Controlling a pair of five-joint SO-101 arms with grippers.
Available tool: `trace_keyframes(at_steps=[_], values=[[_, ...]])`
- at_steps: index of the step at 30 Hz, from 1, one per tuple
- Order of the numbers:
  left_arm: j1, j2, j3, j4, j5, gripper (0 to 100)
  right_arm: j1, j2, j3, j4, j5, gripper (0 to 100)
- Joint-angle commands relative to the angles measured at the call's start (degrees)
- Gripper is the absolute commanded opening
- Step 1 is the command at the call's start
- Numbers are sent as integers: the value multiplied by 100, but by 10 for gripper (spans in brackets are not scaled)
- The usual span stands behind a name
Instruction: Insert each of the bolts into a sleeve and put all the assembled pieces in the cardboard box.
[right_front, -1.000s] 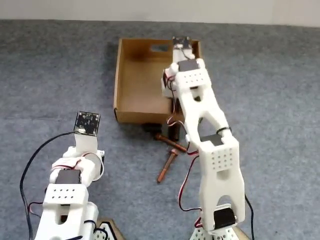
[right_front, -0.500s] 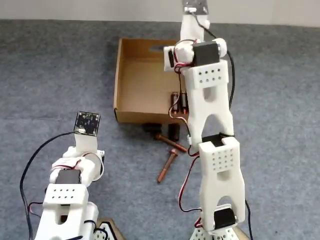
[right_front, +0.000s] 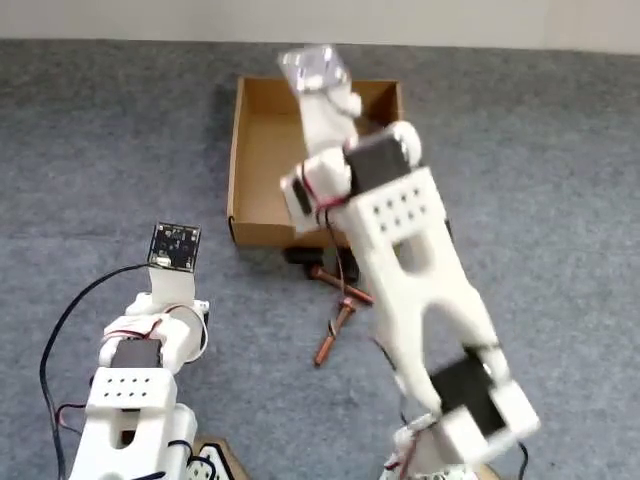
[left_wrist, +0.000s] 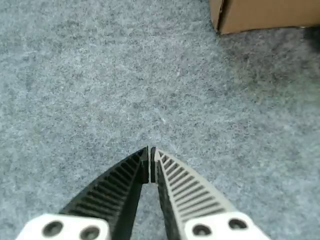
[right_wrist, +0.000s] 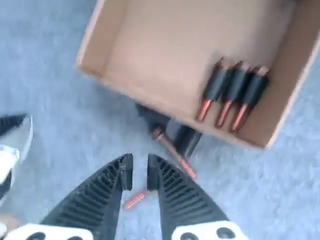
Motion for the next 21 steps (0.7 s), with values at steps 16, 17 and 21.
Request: trace_keyframes(at_steps=[16,17,21], values=[[57,-31,-31,-88,-35,42,-488,-1499,6000,-5376,18,180],[57,-31,-31,-88,-35,42,-488,-1402,6018,-5429,-62,180],[57,-31,-31,-88,-35,42,-488,-716,5710,-5455,-571,181]])
